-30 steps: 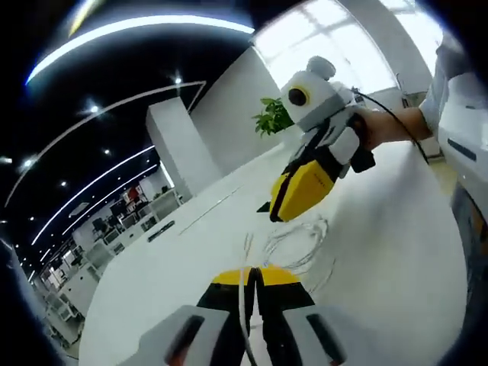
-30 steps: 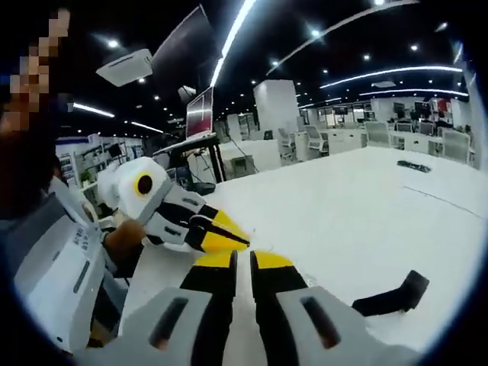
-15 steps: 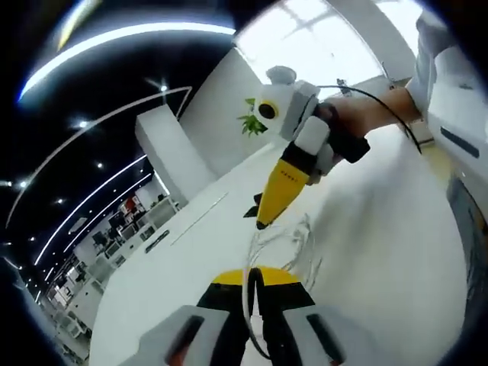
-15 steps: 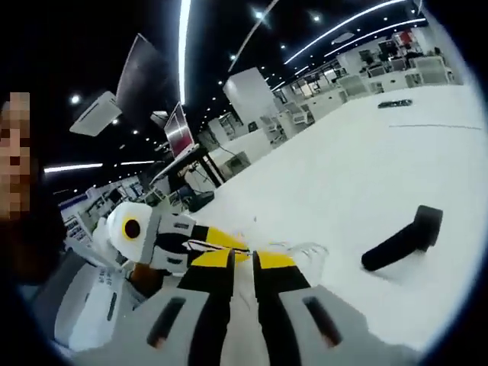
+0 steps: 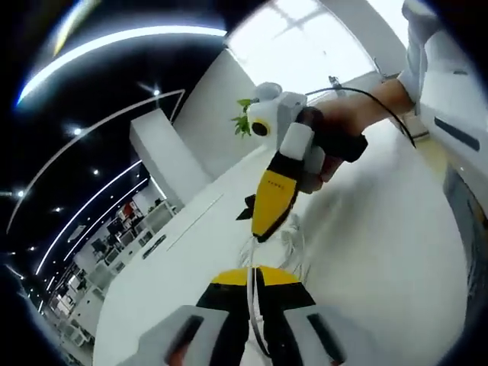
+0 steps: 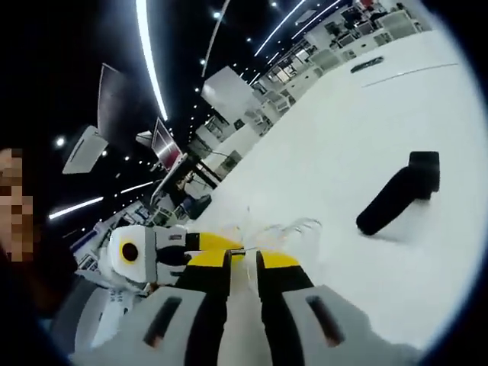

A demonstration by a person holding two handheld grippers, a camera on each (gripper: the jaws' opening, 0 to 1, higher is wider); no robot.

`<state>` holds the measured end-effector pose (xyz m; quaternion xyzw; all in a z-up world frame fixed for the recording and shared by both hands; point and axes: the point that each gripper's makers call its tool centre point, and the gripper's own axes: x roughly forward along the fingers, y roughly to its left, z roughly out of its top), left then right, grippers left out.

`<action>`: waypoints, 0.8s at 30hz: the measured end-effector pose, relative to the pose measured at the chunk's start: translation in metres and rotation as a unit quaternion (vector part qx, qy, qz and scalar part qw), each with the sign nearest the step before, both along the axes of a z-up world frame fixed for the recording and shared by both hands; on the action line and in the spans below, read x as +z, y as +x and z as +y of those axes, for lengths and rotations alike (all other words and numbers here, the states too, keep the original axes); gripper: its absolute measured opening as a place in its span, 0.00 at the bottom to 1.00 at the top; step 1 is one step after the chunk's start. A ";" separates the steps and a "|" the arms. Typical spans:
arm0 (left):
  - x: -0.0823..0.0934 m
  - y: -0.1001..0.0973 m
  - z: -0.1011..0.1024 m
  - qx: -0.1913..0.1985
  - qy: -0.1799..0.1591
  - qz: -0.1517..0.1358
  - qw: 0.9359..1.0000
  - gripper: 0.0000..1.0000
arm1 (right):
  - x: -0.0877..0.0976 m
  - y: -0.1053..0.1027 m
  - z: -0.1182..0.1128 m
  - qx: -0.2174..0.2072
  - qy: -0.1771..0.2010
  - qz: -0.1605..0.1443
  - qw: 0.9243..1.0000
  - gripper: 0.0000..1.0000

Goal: Peel open the Velcro strap on the desktop, arrange the wired earphones neatly onto it, and close the Velcro strap to secure them.

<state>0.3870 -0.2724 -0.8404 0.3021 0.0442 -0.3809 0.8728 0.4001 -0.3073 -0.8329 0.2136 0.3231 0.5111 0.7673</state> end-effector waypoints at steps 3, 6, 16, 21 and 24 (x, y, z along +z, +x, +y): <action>0.000 0.001 0.001 0.000 0.011 -0.007 1.000 0.06 | 0.003 0.003 -0.003 0.000 0.016 0.027 0.999 0.15; 0.000 0.002 0.003 -0.001 0.013 -0.007 1.000 0.06 | 0.001 0.005 -0.004 -0.007 0.022 0.043 0.999 0.15; 0.002 0.000 0.001 -0.005 0.007 -0.006 1.000 0.07 | -0.004 0.004 0.007 -0.023 0.030 0.080 0.996 0.14; 0.002 0.002 0.000 -0.004 0.011 -0.009 1.000 0.07 | -0.006 0.009 0.013 -0.023 0.007 0.086 0.996 0.11; 0.004 0.002 0.002 -0.004 0.019 -0.019 1.000 0.07 | -0.008 0.013 0.014 -0.027 -0.007 0.092 0.995 0.09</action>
